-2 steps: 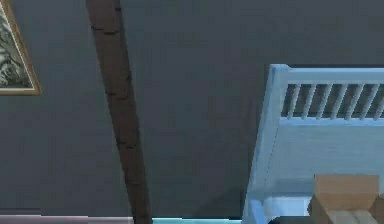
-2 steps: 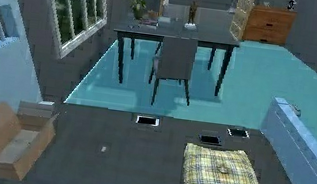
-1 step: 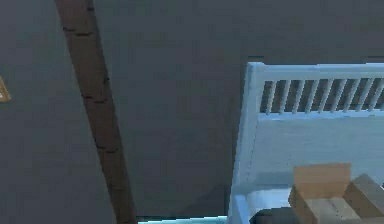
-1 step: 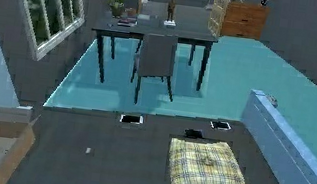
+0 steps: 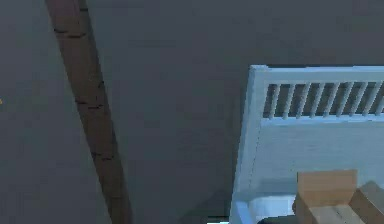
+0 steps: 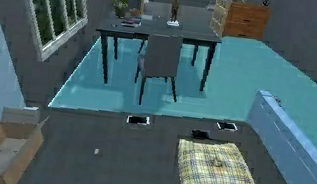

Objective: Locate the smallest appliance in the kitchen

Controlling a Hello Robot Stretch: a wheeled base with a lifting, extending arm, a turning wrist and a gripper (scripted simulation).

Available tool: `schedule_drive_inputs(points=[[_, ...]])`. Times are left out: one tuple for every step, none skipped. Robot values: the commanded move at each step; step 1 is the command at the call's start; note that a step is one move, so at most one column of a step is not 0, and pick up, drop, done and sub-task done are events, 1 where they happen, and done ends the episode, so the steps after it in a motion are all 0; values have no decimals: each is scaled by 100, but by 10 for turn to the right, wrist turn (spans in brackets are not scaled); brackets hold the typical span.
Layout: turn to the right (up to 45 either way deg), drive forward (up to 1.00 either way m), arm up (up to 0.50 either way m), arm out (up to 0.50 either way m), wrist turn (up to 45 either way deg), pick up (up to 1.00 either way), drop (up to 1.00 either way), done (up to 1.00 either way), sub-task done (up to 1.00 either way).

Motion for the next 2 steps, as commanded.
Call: schedule_drive_inputs(points=[[-450,0,0,0,0,0,0,0,0],[-240,0,0,0,0,0,0,0,0]])
